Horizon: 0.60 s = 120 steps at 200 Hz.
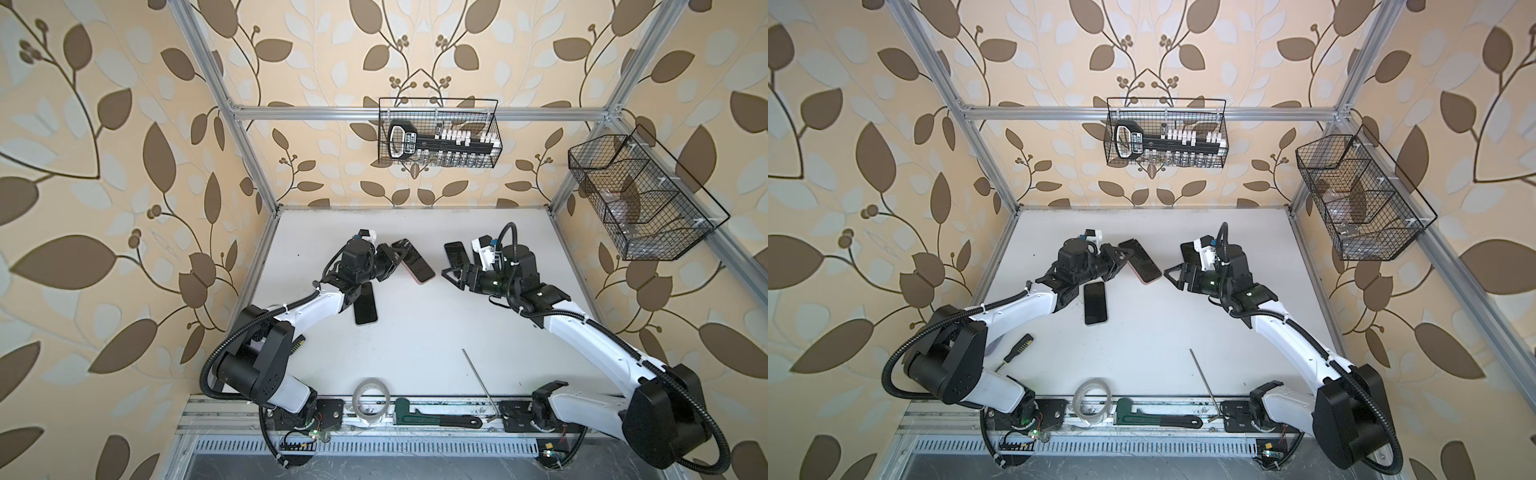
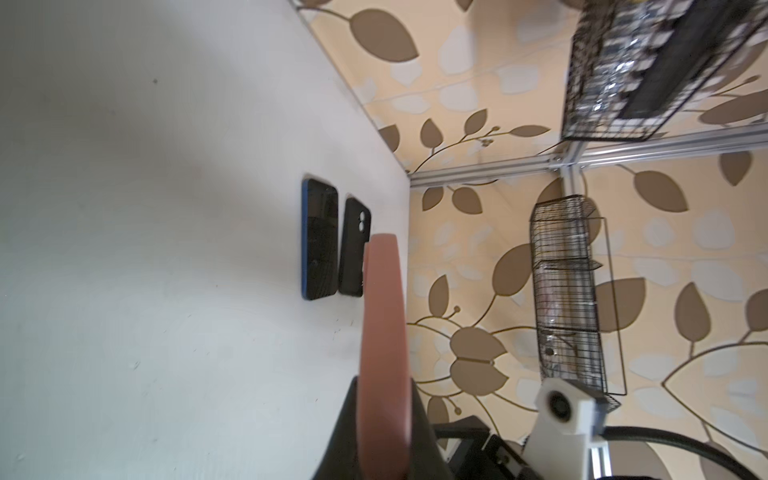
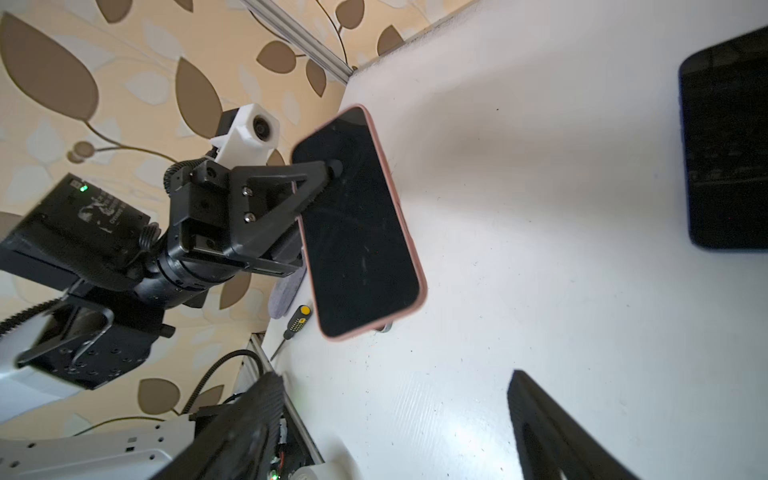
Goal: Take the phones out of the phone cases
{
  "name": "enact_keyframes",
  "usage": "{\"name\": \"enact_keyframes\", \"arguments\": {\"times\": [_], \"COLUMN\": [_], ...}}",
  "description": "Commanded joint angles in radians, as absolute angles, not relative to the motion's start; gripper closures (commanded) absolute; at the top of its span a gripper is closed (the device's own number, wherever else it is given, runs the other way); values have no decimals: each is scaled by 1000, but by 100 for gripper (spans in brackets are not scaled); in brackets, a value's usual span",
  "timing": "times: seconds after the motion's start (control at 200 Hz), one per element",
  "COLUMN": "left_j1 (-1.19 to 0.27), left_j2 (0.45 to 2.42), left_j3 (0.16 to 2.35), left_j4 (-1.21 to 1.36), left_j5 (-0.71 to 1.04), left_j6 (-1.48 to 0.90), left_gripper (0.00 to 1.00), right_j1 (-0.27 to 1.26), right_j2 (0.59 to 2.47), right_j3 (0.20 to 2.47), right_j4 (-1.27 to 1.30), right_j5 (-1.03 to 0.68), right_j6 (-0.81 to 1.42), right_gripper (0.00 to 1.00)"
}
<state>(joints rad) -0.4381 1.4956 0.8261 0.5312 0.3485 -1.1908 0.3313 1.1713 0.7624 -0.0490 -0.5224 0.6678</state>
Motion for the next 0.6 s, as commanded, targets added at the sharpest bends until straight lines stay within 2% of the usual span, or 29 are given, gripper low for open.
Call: {"name": "enact_keyframes", "arguments": {"times": [0.0,0.16,0.395,0.595], "left_j1": [-448,-464,-503,-536], "left_j2": [1475,1523,1543,1552], "left_j3": [799,783,785,800], "left_j4": [872,984,965,952], "left_j5": [284,270,246,237], "left_j6": [-1308,-1356,-1339,-1327], "left_gripper": [100,100,100,100], "right_j1": [302,295,322,357], "right_j2": [1134,1143,1198,1231], "right_j3": [698,604,558,571], "right_j4": [67,284,471,555], "right_j5": [-633,-709,-730,-706], "right_j6": [766,873,957,998], "right_gripper": [17,32,35,33]}}
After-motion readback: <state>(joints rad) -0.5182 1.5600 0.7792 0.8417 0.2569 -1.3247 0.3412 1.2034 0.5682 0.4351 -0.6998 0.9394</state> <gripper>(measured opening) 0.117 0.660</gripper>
